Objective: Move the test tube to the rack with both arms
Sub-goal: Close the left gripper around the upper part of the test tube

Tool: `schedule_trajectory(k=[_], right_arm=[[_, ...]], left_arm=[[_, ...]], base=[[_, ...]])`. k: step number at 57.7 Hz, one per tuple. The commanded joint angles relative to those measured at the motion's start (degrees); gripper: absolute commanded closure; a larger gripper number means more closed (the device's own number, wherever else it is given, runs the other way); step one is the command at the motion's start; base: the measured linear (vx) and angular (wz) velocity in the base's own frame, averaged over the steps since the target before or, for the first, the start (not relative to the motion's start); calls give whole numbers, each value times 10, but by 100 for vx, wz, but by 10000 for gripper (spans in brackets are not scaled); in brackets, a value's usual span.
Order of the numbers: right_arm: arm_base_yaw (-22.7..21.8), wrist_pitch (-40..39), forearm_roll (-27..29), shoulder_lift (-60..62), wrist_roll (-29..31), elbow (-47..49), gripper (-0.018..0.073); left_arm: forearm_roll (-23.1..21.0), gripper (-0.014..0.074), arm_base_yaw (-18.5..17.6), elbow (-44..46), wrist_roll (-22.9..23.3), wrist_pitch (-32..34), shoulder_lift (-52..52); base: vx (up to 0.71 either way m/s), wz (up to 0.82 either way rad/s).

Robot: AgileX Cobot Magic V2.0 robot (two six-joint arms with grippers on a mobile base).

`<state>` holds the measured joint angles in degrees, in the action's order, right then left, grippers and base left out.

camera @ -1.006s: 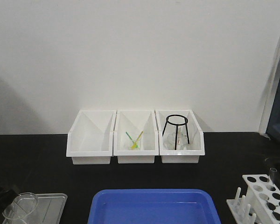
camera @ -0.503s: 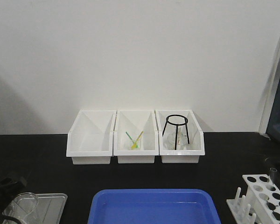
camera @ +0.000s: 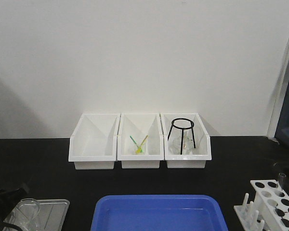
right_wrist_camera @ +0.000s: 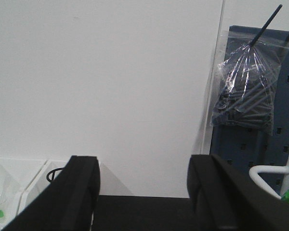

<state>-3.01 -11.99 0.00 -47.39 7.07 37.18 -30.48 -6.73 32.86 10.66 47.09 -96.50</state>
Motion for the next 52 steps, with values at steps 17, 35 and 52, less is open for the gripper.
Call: schedule_trajectory(k=[17,35,52], right_arm=[[-2,-41,0,2,6,22,107],[-2,-41,0,2,6,22,107],[-2,-41,0,2,6,22,107]], left_arm=[[9,605,0,14,-1,43,21],[103,602,0,14,-1,73,43],[137,596,0,14,-1,90,115]], base=[[0,0],[0,0],[0,0]])
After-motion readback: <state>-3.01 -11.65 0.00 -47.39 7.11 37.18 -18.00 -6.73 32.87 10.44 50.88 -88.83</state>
